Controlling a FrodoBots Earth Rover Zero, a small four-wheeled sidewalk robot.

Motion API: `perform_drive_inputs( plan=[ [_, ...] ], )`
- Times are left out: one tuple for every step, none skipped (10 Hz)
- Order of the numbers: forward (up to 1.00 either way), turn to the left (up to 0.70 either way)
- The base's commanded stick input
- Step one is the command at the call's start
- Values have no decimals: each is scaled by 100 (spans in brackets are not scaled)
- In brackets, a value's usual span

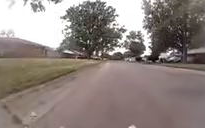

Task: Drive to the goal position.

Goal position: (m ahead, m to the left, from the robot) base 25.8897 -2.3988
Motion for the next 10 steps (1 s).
perform_drive_inputs(
  plan=[
    [100, -35],
    [100, -40],
    [100, -40],
    [100, -40],
    [100, -6],
    [100, 0],
    [100, 0],
    [100, 0],
    [100, 0],
    [100, 0]
  ],
)
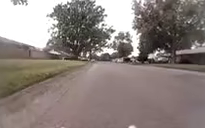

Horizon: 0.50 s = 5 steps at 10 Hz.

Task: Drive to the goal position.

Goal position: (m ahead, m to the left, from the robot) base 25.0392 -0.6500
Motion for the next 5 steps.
perform_drive_inputs(
  plan=[
    [100, 0],
    [100, 0],
    [100, 0],
    [100, 0],
    [100, 0]
  ],
)
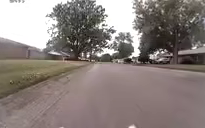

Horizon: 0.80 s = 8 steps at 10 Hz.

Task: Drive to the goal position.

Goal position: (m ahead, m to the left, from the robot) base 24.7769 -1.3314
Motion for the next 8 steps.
perform_drive_inputs(
  plan=[
    [100, 0],
    [100, 0],
    [100, 0],
    [100, 0],
    [100, 0],
    [100, 0],
    [100, 0],
    [100, 0]
  ],
)
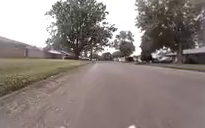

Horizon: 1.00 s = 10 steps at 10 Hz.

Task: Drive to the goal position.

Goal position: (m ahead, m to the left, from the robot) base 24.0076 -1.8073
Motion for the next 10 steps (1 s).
perform_drive_inputs(
  plan=[
    [100, 0],
    [100, 0],
    [100, 0],
    [100, 0],
    [100, 0],
    [100, 0],
    [100, 0],
    [100, 0],
    [100, 0],
    [100, 0]
  ],
)
